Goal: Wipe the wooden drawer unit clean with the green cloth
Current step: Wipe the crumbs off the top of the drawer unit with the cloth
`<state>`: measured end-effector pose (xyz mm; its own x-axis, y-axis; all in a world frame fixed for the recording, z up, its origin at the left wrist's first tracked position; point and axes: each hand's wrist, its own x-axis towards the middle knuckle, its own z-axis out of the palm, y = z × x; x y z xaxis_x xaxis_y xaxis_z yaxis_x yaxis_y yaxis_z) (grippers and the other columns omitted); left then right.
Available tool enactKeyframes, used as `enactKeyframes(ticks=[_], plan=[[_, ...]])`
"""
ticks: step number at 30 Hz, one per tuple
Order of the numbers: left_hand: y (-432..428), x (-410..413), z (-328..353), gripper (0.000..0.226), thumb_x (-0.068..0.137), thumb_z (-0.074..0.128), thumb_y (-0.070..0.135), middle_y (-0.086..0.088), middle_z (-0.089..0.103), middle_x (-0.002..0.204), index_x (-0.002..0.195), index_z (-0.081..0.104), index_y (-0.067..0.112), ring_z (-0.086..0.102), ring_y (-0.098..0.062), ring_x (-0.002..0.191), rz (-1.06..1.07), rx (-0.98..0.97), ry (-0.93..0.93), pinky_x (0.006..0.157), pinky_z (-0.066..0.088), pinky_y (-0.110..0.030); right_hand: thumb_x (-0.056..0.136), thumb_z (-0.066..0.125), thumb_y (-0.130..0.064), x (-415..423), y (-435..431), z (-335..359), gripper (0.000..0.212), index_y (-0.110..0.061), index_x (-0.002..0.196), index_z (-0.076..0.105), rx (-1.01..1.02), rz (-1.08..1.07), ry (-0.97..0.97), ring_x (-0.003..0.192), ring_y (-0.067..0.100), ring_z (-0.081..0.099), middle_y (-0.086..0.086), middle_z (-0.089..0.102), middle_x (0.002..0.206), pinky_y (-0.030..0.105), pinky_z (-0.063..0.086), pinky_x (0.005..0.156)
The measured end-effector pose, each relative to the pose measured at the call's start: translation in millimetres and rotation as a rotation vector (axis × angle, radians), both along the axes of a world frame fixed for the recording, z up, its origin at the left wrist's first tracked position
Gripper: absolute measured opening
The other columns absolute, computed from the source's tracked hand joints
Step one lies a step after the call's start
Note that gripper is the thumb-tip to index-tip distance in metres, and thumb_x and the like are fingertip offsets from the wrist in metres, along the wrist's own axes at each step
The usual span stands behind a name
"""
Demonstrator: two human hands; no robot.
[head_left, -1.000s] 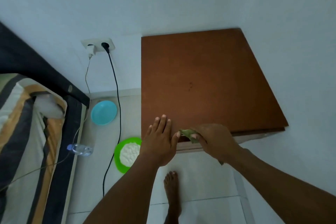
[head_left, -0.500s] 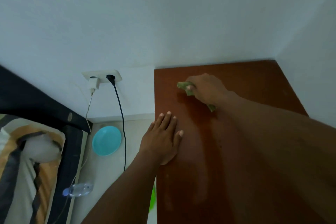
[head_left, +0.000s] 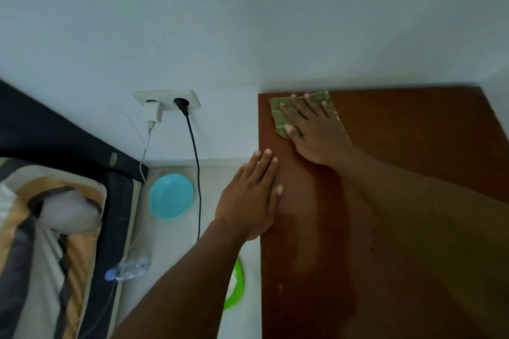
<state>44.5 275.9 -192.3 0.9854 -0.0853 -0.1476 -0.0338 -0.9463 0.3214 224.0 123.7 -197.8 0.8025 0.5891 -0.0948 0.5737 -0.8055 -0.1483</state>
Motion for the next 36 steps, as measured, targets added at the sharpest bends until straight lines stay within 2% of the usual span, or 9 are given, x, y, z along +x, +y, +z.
enactKeyframes(ticks=[4,10,15,21,24,26,30,33,36], plan=[[-10.3,-21.6,-0.7,0.064,0.103,0.012,0.047,0.002,-0.001,0.169,0.161,0.011,0.019,-0.009,-0.012,0.155,0.030,-0.020,0.018,0.127,0.008,-0.035,0.101,0.023,-0.046,-33.8,-7.8,2.7,0.058,-0.035,0.158,0.017,0.007,-0.007,0.002,0.156,0.021,0.004,-0.004,0.011,0.168,0.048,0.006,0.124],[-24.3,-74.9,7.2,0.061,0.104,0.020,0.038,-0.002,0.002,0.169,0.160,0.012,0.014,-0.004,-0.015,0.155,0.040,-0.044,0.037,0.127,0.008,-0.033,0.099,0.018,-0.046,-113.7,-24.4,6.7,0.061,-0.034,0.158,0.019,0.032,0.017,0.014,0.156,0.021,0.006,-0.004,0.014,0.168,0.048,0.008,0.125],[-44.1,-142.7,20.0,0.063,0.102,0.018,0.038,-0.002,0.003,0.169,0.160,0.012,0.014,0.000,-0.013,0.155,0.064,-0.059,0.078,0.126,0.010,-0.030,0.102,0.020,-0.045,-196.9,-43.0,4.6,0.058,-0.035,0.158,0.017,0.043,0.039,0.044,0.156,0.020,0.001,-0.005,0.010,0.168,0.047,0.003,0.126],[-78.4,-241.5,21.8,0.064,0.101,0.018,0.037,-0.007,0.011,0.168,0.159,0.019,0.009,0.011,-0.019,0.155,0.085,-0.060,0.049,0.126,0.016,-0.033,0.101,0.026,-0.040,-303.4,-83.3,2.3,0.054,-0.034,0.154,0.031,0.127,0.045,0.024,0.155,0.020,0.015,-0.006,0.024,0.165,0.048,0.014,0.124],[-97.2,-278.3,21.5,0.065,0.101,0.019,0.037,-0.003,0.001,0.169,0.160,0.011,0.012,0.002,-0.016,0.156,0.117,-0.055,0.075,0.125,0.008,-0.027,0.101,0.032,-0.035,-345.6,-101.0,2.9,0.050,-0.034,0.151,0.038,0.172,0.053,0.025,0.153,0.020,0.022,-0.007,0.032,0.162,0.049,0.021,0.123],[-107.9,-296.7,21.9,0.066,0.101,0.019,0.038,0.001,-0.002,0.169,0.161,0.008,0.015,-0.002,-0.013,0.155,0.155,-0.060,0.087,0.126,0.011,-0.030,0.100,0.040,-0.028,-366.8,-110.7,4.0,0.046,-0.032,0.146,0.047,0.219,0.054,0.019,0.149,0.020,0.031,-0.007,0.041,0.158,0.050,0.027,0.120],[-120.2,-321.1,26.6,0.062,0.106,0.023,0.037,0.003,-0.006,0.169,0.161,0.003,0.017,-0.008,-0.010,0.154,0.178,-0.076,0.120,0.123,0.006,-0.027,0.093,0.064,-0.011,-395.0,-124.6,8.9,0.039,-0.026,0.129,0.065,0.302,0.046,-0.023,0.133,0.023,0.053,-0.003,0.061,0.140,0.049,0.042,0.111],[-121.0,-323.8,30.6,0.061,0.107,0.022,0.037,0.002,-0.003,0.170,0.161,0.006,0.016,-0.008,-0.011,0.154,0.165,-0.047,0.126,0.123,0.003,-0.026,0.082,0.075,-0.006,-402.1,-131.6,19.1,0.042,-0.023,0.119,0.070,0.284,0.076,-0.107,0.113,0.021,0.066,-0.002,0.072,0.121,0.042,0.056,0.091],[-117.1,-315.2,32.8,0.061,0.106,0.021,0.038,0.000,-0.001,0.170,0.161,0.007,0.014,-0.007,-0.012,0.155,0.158,-0.024,0.135,0.123,0.002,-0.026,0.084,0.074,-0.013,-390.7,-131.0,34.1,0.034,-0.024,0.117,0.070,0.197,0.105,-0.101,0.091,0.017,0.066,-0.005,0.075,0.103,0.032,0.054,0.074]])
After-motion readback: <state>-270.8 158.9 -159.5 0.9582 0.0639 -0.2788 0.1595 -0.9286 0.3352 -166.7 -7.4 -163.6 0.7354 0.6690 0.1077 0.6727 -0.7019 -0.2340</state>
